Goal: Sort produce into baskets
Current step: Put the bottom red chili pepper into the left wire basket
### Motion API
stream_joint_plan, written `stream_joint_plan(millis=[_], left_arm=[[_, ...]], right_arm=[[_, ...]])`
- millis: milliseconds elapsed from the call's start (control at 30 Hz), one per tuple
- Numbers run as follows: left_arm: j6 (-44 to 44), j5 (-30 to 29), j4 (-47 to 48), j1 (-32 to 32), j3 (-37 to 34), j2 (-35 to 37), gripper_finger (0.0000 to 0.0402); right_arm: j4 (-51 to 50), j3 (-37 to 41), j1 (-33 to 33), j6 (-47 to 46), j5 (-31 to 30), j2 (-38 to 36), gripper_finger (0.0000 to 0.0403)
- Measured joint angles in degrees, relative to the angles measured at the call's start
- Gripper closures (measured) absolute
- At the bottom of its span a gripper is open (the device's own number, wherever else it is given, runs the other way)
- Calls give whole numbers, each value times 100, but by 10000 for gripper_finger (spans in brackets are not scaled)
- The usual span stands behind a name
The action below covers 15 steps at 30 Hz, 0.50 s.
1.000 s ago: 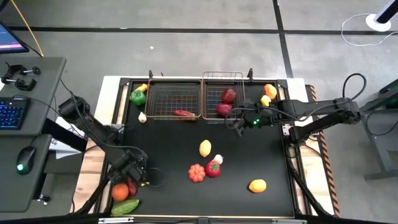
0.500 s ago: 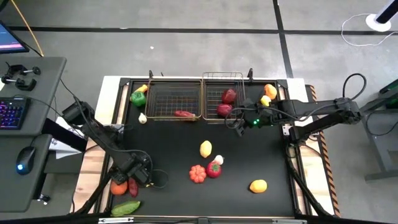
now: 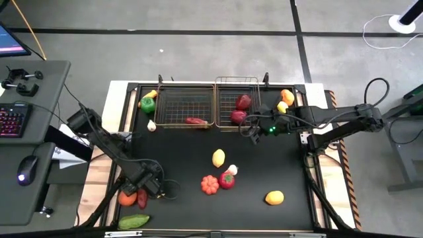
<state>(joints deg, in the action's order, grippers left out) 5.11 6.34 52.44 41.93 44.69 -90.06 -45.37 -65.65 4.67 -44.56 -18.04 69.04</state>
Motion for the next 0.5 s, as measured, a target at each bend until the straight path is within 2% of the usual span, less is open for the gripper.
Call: stream_joint_plan(millis=[133, 367, 433, 500], left_arm=[[53, -243, 54, -16, 80, -22, 177], [-71, -467, 191, -497, 269, -20, 362], [-106, -474, 246, -762, 365, -17, 390], [-175, -489, 295, -1055, 425, -3, 385]], right_arm=[[-77, 0, 0, 1, -3, -1, 89], [-103, -2, -2, 38, -111, -1, 89], [-38, -1, -2, 158, -114, -1, 89], [22, -2, -2, 211, -115, -1, 89]])
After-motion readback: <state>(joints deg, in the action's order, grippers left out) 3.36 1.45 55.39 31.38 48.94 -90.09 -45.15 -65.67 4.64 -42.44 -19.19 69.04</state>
